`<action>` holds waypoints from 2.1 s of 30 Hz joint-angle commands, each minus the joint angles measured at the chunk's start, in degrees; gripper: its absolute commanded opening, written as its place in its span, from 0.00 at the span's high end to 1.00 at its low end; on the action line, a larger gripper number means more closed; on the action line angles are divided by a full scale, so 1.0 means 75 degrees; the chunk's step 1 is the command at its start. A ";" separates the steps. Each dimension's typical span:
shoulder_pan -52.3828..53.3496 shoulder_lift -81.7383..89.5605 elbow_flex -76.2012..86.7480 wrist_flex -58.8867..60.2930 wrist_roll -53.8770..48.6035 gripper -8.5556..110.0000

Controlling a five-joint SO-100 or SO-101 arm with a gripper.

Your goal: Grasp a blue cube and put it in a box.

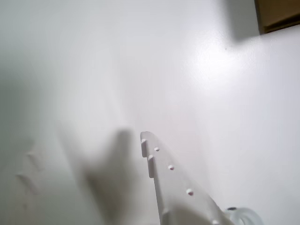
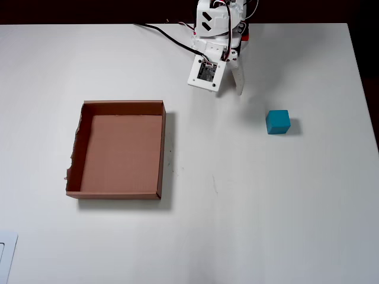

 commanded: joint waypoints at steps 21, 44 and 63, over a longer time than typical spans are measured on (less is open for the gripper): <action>0.0035 -0.0059 -0.0047 0.0035 0.0012 0.70; 0.0035 -0.0059 -0.0047 0.0035 0.0012 0.70; 0.0023 -0.0059 -0.0047 0.0164 0.0023 0.72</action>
